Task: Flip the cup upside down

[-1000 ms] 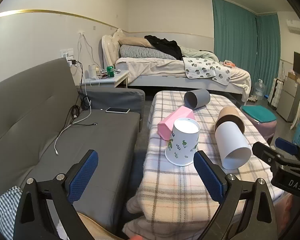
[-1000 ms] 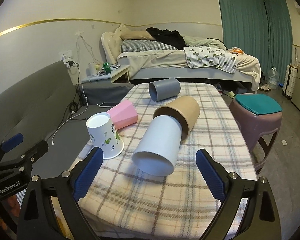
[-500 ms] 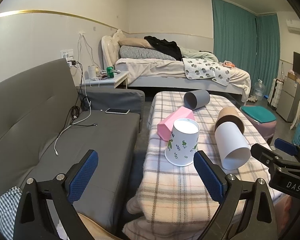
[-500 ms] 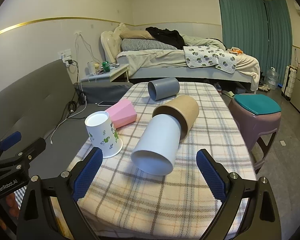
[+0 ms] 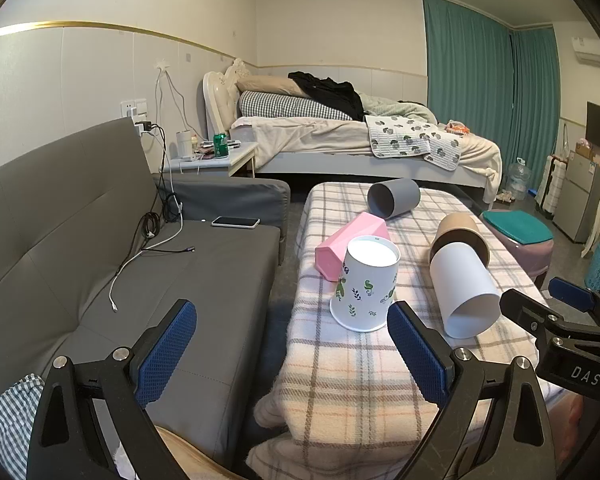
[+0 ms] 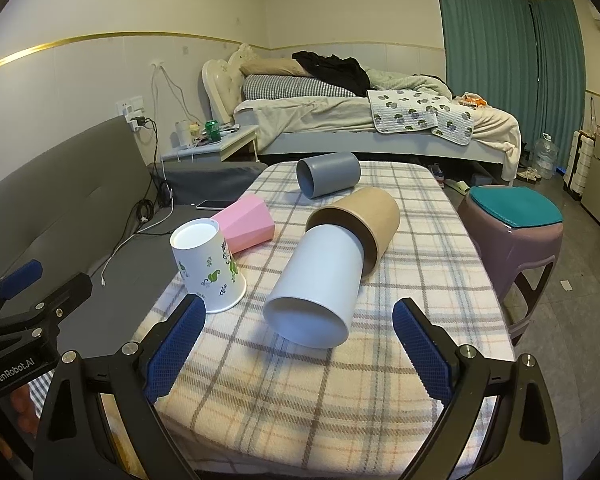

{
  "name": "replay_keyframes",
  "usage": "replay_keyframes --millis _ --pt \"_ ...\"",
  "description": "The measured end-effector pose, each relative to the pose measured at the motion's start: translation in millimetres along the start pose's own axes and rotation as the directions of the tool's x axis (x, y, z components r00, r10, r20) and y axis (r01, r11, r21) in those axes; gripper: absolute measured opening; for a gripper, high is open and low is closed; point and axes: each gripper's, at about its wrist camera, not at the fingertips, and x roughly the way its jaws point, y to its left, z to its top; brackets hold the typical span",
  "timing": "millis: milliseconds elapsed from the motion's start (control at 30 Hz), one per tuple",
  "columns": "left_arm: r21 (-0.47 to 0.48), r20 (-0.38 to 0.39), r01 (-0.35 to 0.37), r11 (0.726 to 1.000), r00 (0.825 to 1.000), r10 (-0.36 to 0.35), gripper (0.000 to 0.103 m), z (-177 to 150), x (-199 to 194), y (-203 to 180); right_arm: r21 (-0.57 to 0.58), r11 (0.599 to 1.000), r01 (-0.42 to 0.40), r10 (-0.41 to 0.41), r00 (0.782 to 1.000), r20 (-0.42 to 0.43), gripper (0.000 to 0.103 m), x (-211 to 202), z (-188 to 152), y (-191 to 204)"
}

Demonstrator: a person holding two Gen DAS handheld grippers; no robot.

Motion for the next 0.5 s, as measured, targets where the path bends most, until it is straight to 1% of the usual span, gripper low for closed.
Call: replay_keyframes --millis 500 --pt "0.003 -0.004 0.000 1.000 1.000 0.000 0.099 -2.9 1.0 1.2 -0.007 1.000 0.000 0.000 1.000 -0.008 0.095 3.4 -3.4 1.6"
